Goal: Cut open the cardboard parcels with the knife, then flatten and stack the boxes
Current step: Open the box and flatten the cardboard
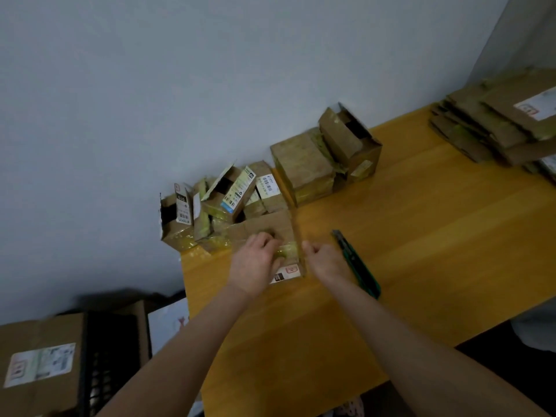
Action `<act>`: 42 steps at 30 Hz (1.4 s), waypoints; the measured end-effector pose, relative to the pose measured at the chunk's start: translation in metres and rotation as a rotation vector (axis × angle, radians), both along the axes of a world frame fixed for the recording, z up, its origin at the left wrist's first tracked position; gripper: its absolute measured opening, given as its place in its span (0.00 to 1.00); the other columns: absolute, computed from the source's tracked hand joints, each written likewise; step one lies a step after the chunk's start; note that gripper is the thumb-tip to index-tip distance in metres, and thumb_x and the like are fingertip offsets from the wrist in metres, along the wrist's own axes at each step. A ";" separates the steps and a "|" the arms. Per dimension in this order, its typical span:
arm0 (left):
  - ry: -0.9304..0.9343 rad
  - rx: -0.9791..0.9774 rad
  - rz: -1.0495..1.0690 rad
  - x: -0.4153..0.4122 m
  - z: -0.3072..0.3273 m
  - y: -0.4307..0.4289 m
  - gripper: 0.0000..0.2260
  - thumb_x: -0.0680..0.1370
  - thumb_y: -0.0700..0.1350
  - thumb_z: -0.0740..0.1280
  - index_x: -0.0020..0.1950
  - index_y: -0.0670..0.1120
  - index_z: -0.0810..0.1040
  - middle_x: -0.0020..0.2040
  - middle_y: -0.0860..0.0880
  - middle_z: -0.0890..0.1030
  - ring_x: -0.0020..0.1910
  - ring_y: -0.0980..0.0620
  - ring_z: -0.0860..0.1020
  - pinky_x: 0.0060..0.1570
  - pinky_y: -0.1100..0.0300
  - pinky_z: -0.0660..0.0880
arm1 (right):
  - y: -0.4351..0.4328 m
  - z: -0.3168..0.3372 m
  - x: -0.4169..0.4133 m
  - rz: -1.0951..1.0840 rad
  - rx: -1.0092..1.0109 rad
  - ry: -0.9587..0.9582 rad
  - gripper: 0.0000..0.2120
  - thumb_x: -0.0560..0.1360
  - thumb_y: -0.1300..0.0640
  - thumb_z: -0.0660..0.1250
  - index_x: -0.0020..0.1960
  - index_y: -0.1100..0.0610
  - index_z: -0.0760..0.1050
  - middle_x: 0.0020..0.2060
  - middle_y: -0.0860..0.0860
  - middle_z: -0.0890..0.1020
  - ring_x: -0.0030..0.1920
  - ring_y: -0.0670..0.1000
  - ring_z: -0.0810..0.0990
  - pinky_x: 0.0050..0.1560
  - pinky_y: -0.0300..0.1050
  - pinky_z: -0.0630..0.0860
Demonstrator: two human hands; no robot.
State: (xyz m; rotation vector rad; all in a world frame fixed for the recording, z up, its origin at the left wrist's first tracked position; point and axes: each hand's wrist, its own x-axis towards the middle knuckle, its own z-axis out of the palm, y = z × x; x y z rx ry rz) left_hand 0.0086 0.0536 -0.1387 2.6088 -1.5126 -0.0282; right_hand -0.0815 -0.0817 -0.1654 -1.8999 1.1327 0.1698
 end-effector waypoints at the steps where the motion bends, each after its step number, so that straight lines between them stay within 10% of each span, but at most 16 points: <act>1: 0.064 0.109 0.061 -0.005 -0.006 0.000 0.24 0.76 0.53 0.68 0.70 0.46 0.71 0.65 0.49 0.73 0.63 0.48 0.73 0.53 0.56 0.75 | -0.006 -0.004 -0.005 0.003 -0.078 0.044 0.18 0.80 0.42 0.56 0.50 0.53 0.78 0.39 0.50 0.79 0.40 0.51 0.78 0.38 0.43 0.74; 4: 0.047 0.281 0.132 -0.010 -0.011 -0.003 0.33 0.78 0.59 0.64 0.78 0.47 0.57 0.75 0.50 0.62 0.73 0.50 0.61 0.69 0.53 0.66 | -0.032 -0.025 -0.029 0.079 -0.303 0.243 0.20 0.80 0.43 0.58 0.65 0.54 0.71 0.61 0.55 0.74 0.60 0.56 0.73 0.53 0.51 0.75; 8: 0.006 0.259 0.156 -0.009 -0.012 -0.007 0.32 0.79 0.57 0.62 0.78 0.47 0.54 0.75 0.48 0.62 0.73 0.49 0.61 0.69 0.54 0.64 | -0.051 -0.047 -0.056 0.158 -0.400 0.462 0.21 0.80 0.49 0.60 0.69 0.58 0.66 0.65 0.58 0.69 0.64 0.59 0.68 0.59 0.51 0.71; 22: 0.014 0.425 0.121 -0.011 0.011 -0.007 0.23 0.78 0.48 0.67 0.72 0.52 0.66 0.65 0.50 0.72 0.57 0.47 0.77 0.45 0.55 0.76 | -0.016 -0.013 -0.093 0.218 -0.195 -0.193 0.22 0.80 0.50 0.62 0.73 0.47 0.65 0.58 0.48 0.79 0.52 0.51 0.80 0.44 0.45 0.78; 33: 0.067 0.400 0.164 -0.021 0.004 -0.006 0.23 0.77 0.44 0.69 0.71 0.51 0.69 0.62 0.50 0.74 0.56 0.46 0.78 0.46 0.54 0.75 | -0.010 0.019 -0.096 0.462 -0.370 -0.043 0.24 0.81 0.48 0.58 0.75 0.38 0.57 0.71 0.52 0.70 0.56 0.51 0.79 0.48 0.44 0.78; 42: 0.103 0.331 0.202 -0.025 -0.001 -0.004 0.22 0.76 0.42 0.70 0.69 0.48 0.69 0.61 0.48 0.74 0.54 0.44 0.78 0.47 0.53 0.75 | -0.006 0.013 -0.094 0.431 -0.255 -0.048 0.24 0.79 0.48 0.60 0.74 0.39 0.62 0.57 0.47 0.80 0.43 0.49 0.80 0.37 0.42 0.77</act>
